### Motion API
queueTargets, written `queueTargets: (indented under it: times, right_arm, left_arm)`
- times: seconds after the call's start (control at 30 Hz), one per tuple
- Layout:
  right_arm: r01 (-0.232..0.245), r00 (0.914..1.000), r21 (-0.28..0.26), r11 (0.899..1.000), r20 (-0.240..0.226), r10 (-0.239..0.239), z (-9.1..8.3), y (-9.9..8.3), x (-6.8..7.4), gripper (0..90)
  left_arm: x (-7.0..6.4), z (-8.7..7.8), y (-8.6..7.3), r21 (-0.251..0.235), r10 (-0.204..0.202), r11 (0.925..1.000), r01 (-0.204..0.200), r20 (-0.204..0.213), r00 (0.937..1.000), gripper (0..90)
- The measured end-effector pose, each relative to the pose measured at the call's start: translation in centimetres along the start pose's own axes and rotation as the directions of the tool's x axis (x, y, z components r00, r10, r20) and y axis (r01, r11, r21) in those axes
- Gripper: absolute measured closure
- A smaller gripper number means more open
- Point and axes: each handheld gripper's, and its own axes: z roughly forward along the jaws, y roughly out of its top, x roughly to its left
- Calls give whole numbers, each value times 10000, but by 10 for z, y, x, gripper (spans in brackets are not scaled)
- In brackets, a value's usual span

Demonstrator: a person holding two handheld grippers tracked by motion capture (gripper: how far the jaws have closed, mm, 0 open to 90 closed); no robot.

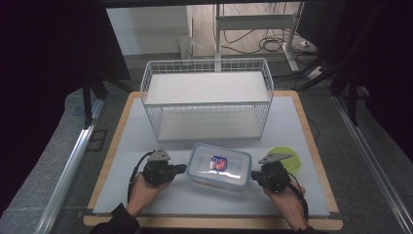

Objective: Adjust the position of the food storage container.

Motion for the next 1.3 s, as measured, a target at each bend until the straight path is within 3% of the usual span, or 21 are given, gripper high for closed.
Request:
queueTargets:
  times: [0.23,0.37,0.53,0.67,0.8,0.97,1.17,1.3]
  right_arm:
    - [1,10000,100,9999,67,-2,14,17,-1,897]
    - [-45,9999,83,10000,144,44,20,23,-1,897]
    - [-141,9996,3,9999,247,141,25,28,-3,898]
    - [-124,9994,-58,9999,314,125,26,27,-2,899]
    - [-105,9998,-101,9999,168,107,26,26,0,900]
    - [143,9997,-73,9999,183,-142,26,25,6,900]
    - [260,9997,-90,9996,-5,-260,25,23,8,900]
    - [311,9995,85,9995,-104,-310,23,23,10,900]
  left_arm:
    - [11,-4,1,-465,-303,9985,289,-293,9991,858]
    - [21,2,3,-301,-309,9992,272,-1293,9911,857]
    - [29,18,5,122,-591,9981,610,-1213,9909,887]
    - [23,14,0,419,-648,9967,690,-941,9935,899]
    - [17,5,-7,572,-577,9964,623,-776,9953,899]
    - [10,1,-9,795,-266,9962,348,-1029,9943,900]
    - [4,-6,-16,817,-125,9965,197,-874,9961,898]
    - [3,-8,-16,844,138,9964,-43,-1121,9936,841]
